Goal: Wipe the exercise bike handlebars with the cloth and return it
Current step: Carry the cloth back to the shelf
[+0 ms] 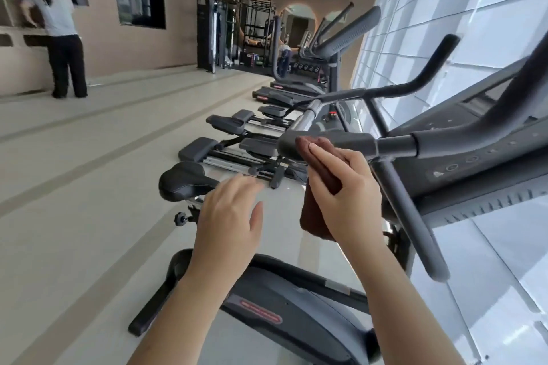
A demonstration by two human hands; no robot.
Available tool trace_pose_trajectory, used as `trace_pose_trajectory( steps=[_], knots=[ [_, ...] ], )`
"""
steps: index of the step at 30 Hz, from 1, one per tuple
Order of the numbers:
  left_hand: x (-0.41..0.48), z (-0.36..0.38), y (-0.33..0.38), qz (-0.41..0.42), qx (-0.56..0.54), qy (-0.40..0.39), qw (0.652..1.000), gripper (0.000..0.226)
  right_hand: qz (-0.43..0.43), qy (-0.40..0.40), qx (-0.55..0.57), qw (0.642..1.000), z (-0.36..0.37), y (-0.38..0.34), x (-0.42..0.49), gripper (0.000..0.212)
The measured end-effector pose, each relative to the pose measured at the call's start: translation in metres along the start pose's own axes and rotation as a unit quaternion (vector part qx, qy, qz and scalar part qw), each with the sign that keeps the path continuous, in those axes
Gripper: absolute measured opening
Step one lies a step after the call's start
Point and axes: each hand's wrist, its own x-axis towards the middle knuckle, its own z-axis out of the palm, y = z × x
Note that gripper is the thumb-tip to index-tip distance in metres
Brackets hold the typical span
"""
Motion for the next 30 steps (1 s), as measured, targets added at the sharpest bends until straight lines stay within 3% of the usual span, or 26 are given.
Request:
trace_pose_trajectory(
  steps=[7,14,22,30],
  knots=[
    [-0.024,-0.034,-0.076,-0.074,0.104,0.011,0.992,0.027,-0.055,-0.156,0.049,0.985,0.093,-0.035,-0.015,0.036],
    [-0.001,-0.035,-0.164,-0.088,0.186,0.008,0.979,0.020,-0.055,-0.210,0.151,0.964,0.210,-0.045,0.010,0.035],
    [0.047,-0.048,-0.258,-0.142,0.244,-0.015,0.959,0.024,-0.046,-0.261,0.179,0.947,0.320,-0.057,0.063,0.036],
    [0.047,-0.092,-0.370,-0.215,0.289,0.015,0.933,0.022,-0.055,-0.341,0.229,0.910,0.443,-0.124,0.071,0.033]
  ],
)
